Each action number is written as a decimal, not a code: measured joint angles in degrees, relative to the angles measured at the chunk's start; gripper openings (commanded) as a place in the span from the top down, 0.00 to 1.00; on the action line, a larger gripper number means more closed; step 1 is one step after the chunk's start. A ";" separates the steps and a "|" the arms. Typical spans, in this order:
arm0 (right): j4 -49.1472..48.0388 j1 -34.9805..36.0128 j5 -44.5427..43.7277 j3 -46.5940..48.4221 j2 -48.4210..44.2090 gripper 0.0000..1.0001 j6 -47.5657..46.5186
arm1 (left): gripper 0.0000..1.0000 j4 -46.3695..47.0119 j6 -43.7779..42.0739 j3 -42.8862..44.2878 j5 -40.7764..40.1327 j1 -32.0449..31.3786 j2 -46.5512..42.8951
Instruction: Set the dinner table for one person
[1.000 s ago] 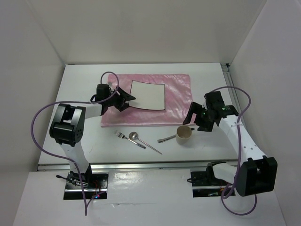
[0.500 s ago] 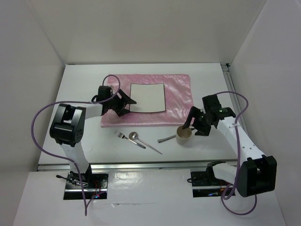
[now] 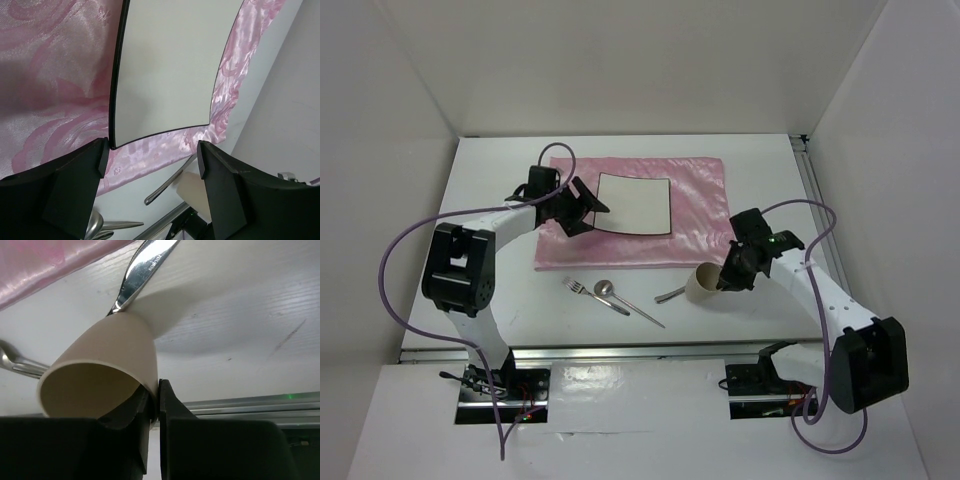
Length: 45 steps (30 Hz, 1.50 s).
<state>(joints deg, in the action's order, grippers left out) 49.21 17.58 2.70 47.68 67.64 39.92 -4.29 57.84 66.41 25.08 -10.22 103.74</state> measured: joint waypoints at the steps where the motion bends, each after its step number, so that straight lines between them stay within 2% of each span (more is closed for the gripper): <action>1: 0.17 0.17 -0.96 0.04 0.04 0.99 0.35 | 0.12 -0.50 -0.50 0.00 -0.09 0.00 -0.15; 6: 3.69 0.48 -3.78 6.14 0.13 1.00 1.01 | 0.12 -2.60 -0.96 0.00 -0.37 0.00 -0.33; 13: 6.47 0.55 -9.86 31.63 7.78 1.00 -2.86 | 0.12 -5.25 -2.67 0.00 -1.22 0.09 -0.52; 19: 6.62 -2.03 -13.57 54.45 27.45 1.00 -8.15 | 0.13 -8.76 -5.44 0.04 -3.19 0.61 -2.97; 24: 7.37 -7.15 -12.61 77.33 49.40 1.00 -10.88 | 0.12 -15.15 -10.56 4.66 -5.79 1.05 -9.18; 27: 8.13 -9.09 -10.88 87.03 58.69 1.00 -11.34 | 0.12 -16.65 -13.42 6.67 -6.43 1.16 -14.01; 30: 8.33 -10.62 -9.09 88.96 62.29 1.00 -11.37 | 0.12 -17.84 -15.76 6.99 -6.16 1.31 -18.86; 36: 7.72 -11.19 -6.51 86.95 63.19 1.00 -11.34 | 0.12 -20.20 -18.18 5.73 -4.57 1.57 -24.63; 45: 6.27 -11.08 -6.56 88.83 68.85 1.00 -11.32 | 0.13 -19.93 -20.04 -5.35 -3.93 1.55 -32.20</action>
<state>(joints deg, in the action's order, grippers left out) 55.48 6.50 -3.86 136.51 136.49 28.60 -24.23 37.80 61.06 21.15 -8.67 71.55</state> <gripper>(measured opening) 0.143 0.872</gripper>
